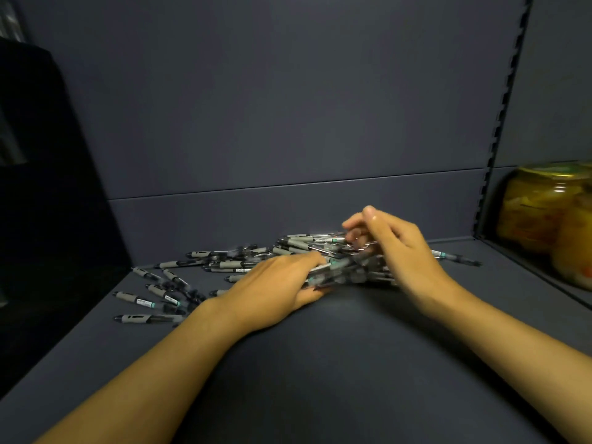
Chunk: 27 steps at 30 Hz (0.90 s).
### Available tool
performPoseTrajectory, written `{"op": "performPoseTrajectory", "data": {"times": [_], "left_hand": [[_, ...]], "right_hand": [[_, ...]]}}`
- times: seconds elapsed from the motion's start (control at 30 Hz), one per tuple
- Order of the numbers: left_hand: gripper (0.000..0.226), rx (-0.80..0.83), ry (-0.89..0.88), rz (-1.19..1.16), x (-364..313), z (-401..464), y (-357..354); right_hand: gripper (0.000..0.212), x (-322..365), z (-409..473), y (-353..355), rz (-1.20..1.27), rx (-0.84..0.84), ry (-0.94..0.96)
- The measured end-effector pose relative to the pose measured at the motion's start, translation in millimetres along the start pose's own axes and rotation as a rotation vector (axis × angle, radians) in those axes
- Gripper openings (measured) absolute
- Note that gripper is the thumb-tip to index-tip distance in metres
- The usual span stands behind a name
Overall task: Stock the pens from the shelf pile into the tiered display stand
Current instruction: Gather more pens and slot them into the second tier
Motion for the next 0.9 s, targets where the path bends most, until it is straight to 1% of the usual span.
{"op": "performPoseTrajectory", "data": {"times": [0.03,0.1,0.2,0.23,0.33,0.43,0.5,0.6,0.73,0.9], "left_hand": [[0.019,-0.049,0.036,-0.053,2.7,1.5,4.0],[0.023,-0.14,0.102,-0.151,8.9,3.9,10.3],[0.022,-0.191,0.15,-0.146,16.1,3.8,17.9],[0.022,-0.21,0.159,-0.142,17.7,4.6,22.6],[0.022,-0.338,0.185,-0.219,15.8,9.9,45.5],[0.009,-0.496,0.252,-0.494,4.6,15.7,62.3],[0.006,-0.512,0.241,-0.601,-13.0,19.4,63.3],[0.019,-0.508,0.238,-0.633,-31.9,26.1,67.0],[0.026,-0.557,0.253,-0.692,-35.8,37.5,91.0],[0.021,-0.586,0.257,-0.786,-46.4,38.6,93.3]], "right_hand": [[0.042,-0.4,2.0,5.0,0.005,-0.032,-0.014],[0.034,-0.1,3.4,11.2,-0.027,-0.067,-0.012],[0.02,-0.4,1.9,14.2,-0.068,-0.066,0.028],[0.018,-0.3,1.0,13.9,-0.058,-0.054,0.027],[0.038,7.6,-1.2,11.5,-0.037,0.01,0.017],[0.055,30.3,1.0,2.5,-0.013,0.087,0.01],[0.064,47.5,1.2,-9.5,0.054,0.138,-0.003],[0.069,64.5,-1.6,-33.2,0.044,0.189,0.004],[0.056,84.2,7.0,-42.6,0.108,0.146,-0.015],[0.053,99.7,7.6,-43.3,0.07,0.087,0.007]]}}
Point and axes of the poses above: each hand's wrist, its own z-axis towards the middle knuckle, its own y-axis out of the back of the hand, x = y × z, the point moved 7 cm from there along z, towards the middle knuckle, and after that the axes turned 14 degrees about -x, right-handed, at the moved point
